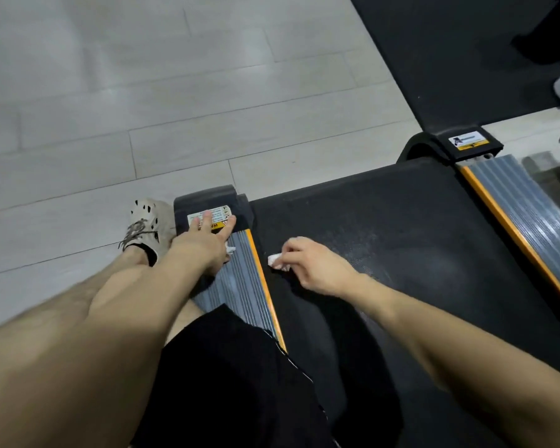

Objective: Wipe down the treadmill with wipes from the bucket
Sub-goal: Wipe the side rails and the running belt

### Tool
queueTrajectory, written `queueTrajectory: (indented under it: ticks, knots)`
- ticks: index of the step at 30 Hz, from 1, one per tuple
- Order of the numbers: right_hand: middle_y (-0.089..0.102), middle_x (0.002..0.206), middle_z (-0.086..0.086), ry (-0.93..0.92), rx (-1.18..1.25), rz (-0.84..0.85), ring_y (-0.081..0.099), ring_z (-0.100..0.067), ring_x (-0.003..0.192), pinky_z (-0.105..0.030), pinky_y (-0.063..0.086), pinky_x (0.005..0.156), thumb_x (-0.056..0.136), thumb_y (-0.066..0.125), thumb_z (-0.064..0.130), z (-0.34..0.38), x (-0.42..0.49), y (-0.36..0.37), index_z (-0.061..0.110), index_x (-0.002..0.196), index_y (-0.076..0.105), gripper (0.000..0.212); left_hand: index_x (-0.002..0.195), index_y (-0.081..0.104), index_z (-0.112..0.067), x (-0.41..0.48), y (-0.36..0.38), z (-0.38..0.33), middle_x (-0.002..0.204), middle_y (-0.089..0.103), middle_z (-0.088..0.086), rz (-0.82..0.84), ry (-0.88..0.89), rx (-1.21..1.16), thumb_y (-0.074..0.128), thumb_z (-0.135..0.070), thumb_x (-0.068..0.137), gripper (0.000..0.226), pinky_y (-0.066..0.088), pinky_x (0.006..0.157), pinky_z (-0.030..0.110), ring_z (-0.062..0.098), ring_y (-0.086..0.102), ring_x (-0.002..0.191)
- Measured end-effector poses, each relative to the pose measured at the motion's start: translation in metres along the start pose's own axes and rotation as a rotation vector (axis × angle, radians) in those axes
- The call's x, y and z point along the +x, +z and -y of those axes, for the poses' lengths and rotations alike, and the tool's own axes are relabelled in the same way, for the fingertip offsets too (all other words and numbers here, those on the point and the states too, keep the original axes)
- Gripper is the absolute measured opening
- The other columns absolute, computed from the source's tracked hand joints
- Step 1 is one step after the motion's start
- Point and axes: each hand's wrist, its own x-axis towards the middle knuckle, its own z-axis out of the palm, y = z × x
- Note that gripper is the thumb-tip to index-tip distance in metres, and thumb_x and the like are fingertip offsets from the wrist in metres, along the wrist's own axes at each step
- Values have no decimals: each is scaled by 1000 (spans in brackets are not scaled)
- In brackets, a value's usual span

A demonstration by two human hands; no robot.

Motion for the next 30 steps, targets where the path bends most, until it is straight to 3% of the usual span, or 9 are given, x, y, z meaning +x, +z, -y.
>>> queueTrajectory:
  ticks: [3,5,10,13,15,18,21,25,30]
  knots:
    - [59,115,-5,397,-16,-199,61,-30,109,-39,55,90,97,55,0,-23,51,-17,16,123,75,36,164,-25,-40,3,-11,4,173,-29,17,31,25,17,51,-29,111,93,16,131,61,43,-9,164]
    - [59,117,-4,557,32,-228,63,-31,108,-40,56,92,96,56,0,-14,64,-12,19,126,75,40,167,-18,-37,3,-18,10,175,-23,18,36,60,0,40,-31,114,79,16,131,57,43,-2,164]
    - [57,111,7,129,68,42,60,-17,104,-30,52,88,95,59,6,40,-19,14,24,122,77,37,171,-2,-32,-9,6,21,179,3,15,-225,102,-130,48,-25,111,78,29,128,55,36,14,164]
    - [56,112,7,38,0,109,60,-17,106,-32,53,88,100,58,12,31,-28,9,27,120,75,30,170,17,-28,-26,11,21,173,26,13,-440,110,-17,57,-23,105,77,40,120,52,35,32,156]
    - [54,107,2,144,-53,-11,60,-25,101,-41,55,82,102,57,16,16,-1,6,24,114,74,22,167,27,-27,-38,4,20,160,44,11,-509,141,106,59,-23,102,72,49,107,50,35,47,142]
    - [57,111,-3,563,-16,-247,63,-30,98,-39,54,80,98,56,4,0,29,5,18,123,74,34,167,28,-33,-43,0,17,157,46,7,-375,253,172,55,-25,105,68,52,105,51,35,50,140]
    - [57,111,6,520,-12,-182,64,-21,97,-36,56,83,99,58,7,11,11,16,25,121,75,32,167,28,-34,-39,-5,1,158,45,9,-245,346,259,55,-25,108,66,53,107,55,35,48,143]
    - [61,112,10,476,-19,-87,64,-16,101,-34,55,87,102,58,11,21,-11,14,30,114,75,28,159,47,-24,-31,-3,-18,152,45,10,-332,370,369,56,-25,108,51,59,91,45,33,55,131]
    - [65,110,3,619,-36,-176,62,-20,99,-32,50,80,89,56,-7,31,-2,32,23,107,73,39,168,25,-27,-26,10,1,162,28,10,-436,492,312,56,-36,108,68,49,84,39,31,37,144]
